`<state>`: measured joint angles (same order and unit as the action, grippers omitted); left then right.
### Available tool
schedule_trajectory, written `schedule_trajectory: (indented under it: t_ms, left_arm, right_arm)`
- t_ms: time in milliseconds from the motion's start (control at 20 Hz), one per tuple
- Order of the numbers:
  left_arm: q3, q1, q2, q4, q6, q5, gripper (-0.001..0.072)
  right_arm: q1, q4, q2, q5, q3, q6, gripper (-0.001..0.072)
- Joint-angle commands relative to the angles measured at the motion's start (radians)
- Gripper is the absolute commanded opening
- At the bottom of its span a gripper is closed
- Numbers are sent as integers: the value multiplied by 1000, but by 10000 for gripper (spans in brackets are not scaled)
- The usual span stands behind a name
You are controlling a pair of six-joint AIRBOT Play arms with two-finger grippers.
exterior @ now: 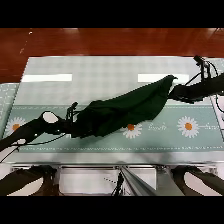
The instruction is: Fold the shirts.
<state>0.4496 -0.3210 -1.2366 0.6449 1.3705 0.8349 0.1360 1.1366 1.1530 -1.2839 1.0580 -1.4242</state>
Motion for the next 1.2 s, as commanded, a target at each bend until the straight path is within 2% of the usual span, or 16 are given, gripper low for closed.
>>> schedule_trajectory:
  t_ms: [0,150,300,350,400,700,1000,1050,1100,1150]
  left_arm:
    - [-1,-10,-32,2,-45,-19,17]
    - [-1,-10,-27,2,-65,19,17]
    - [-1,-10,-14,2,-77,35,17]
    - [-1,-10,-6,2,-77,39,18]
    - [-1,-10,4,2,-77,42,17]
    - [-1,-10,104,2,-76,48,17]
    - [3,-10,174,2,-77,48,17]
    - [10,-10,176,2,-77,48,17]
    - [23,-8,177,3,-77,48,17]
    - [40,-4,180,3,-76,49,17]
  right_arm:
    - [-5,-69,0,-14,-63,12,500]
    - [-77,-174,0,34,-204,27,499]
    - [-238,-198,0,179,-325,-8,500]
    - [-290,-206,0,244,-362,-25,520]
    - [-321,-220,0,295,-392,-43,612]
    - [-340,-334,8,411,-468,-64,612]
    - [-501,-461,124,640,-468,-108,606]
    - [-536,-477,140,710,-468,-116,556]
    - [-557,-490,145,775,-468,-126,440]
    - [-560,-514,141,820,-464,-129,237]
